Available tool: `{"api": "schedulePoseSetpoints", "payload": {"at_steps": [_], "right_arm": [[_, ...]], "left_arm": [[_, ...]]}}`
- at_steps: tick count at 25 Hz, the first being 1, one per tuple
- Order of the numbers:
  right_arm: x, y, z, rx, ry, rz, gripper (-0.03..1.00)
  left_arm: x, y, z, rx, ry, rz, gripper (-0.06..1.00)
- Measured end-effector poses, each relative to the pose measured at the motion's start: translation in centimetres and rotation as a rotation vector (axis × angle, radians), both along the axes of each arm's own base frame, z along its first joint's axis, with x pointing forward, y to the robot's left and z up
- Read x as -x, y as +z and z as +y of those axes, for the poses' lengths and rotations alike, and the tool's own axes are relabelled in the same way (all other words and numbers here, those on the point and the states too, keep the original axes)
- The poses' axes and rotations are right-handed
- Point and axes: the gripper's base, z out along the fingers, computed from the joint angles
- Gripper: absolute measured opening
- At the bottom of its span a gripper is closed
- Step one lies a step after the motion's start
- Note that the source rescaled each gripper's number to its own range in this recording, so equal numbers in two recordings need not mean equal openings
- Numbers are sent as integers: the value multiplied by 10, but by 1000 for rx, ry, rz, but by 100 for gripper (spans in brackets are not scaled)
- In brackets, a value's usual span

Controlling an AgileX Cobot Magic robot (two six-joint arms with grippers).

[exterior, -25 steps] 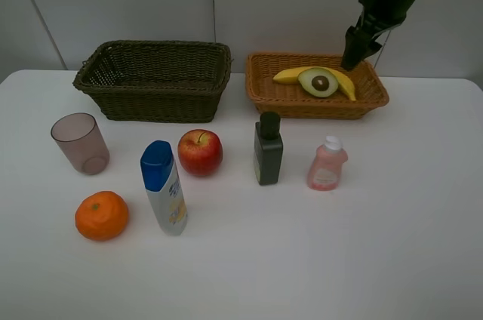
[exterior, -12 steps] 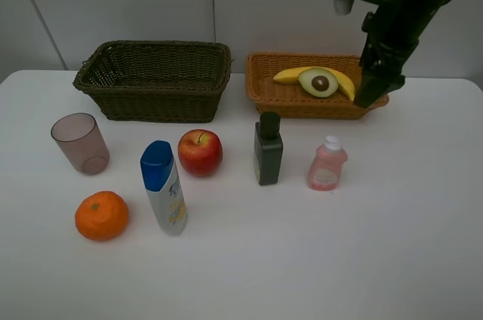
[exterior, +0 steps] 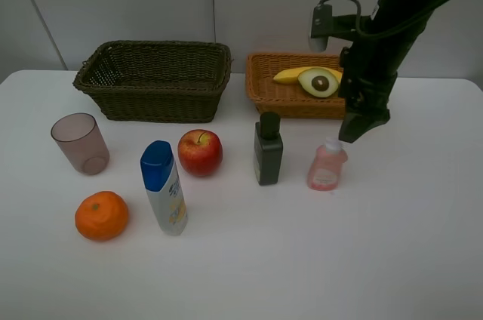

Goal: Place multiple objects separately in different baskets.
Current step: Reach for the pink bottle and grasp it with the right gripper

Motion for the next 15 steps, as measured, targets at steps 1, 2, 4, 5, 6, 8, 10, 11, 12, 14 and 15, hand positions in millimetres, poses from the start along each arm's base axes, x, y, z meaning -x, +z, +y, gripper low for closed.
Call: {"api": "schedulePoseSetpoints", "payload": {"at_steps": [1, 2, 4, 5, 6, 8, 10, 11, 12, 14, 15], "right_arm": [[1, -4, 0, 1, -1, 5, 91], [3, -7, -1, 3, -1, 9, 91], [5, -13, -2, 4, -2, 12, 91], [6, -16, -2, 3, -3, 11, 91], [6, -19, -2, 0, -4, 10, 91], [7, -23, -2, -6, -7, 4, 91], [8, -27, -2, -16, -12, -1, 91], [9, -29, -2, -17, -13, 1, 91], [9, -31, -2, -18, -14, 0, 91], [11, -35, -2, -19, -16, 0, 91], [12, -38, -3, -18, -17, 1, 91]], "left_arm": [[0, 0, 0, 0, 0, 0, 100], [0, 0, 0, 0, 0, 0, 100], [0, 0, 0, 0, 0, 0, 100], [0, 0, 0, 0, 0, 0, 100], [0, 0, 0, 0, 0, 0, 100], [0, 0, 0, 0, 0, 0, 100], [0, 0, 0, 0, 0, 0, 100], [0, 0, 0, 0, 0, 0, 100], [0, 0, 0, 0, 0, 0, 100], [0, 0, 0, 0, 0, 0, 100], [0, 0, 0, 0, 0, 0, 100]]}}
